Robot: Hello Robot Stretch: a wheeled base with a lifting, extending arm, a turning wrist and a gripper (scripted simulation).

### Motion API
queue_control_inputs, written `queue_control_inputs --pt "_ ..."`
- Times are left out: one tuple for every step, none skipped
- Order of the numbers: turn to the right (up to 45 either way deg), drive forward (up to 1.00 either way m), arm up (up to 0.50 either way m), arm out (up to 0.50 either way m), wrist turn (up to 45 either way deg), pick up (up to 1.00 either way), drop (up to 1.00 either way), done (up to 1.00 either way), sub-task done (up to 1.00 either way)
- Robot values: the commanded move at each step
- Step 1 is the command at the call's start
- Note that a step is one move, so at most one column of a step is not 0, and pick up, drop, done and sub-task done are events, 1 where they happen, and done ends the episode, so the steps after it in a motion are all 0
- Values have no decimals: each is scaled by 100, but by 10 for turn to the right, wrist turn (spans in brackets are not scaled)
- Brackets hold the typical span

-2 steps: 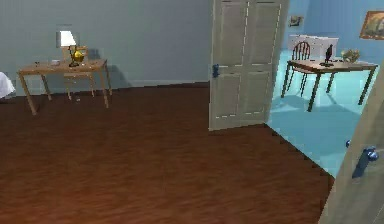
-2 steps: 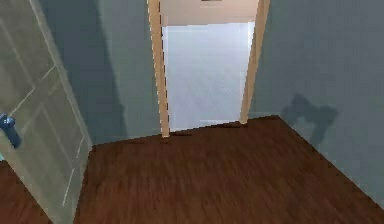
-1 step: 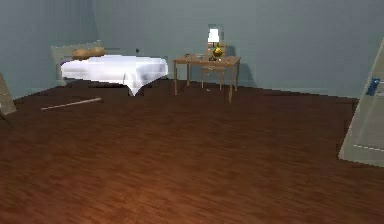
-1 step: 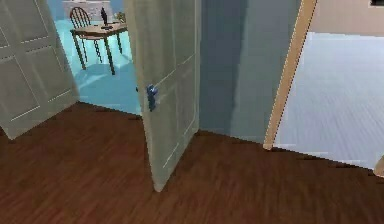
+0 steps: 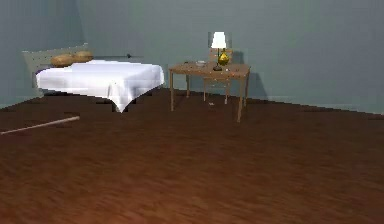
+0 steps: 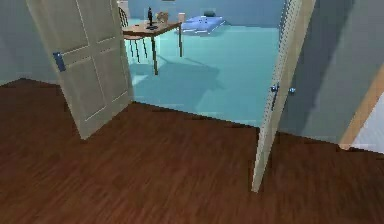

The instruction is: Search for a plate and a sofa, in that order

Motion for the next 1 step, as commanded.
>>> queue_control_inputs --pt "450 0 0 0 0 0 0 0 0"
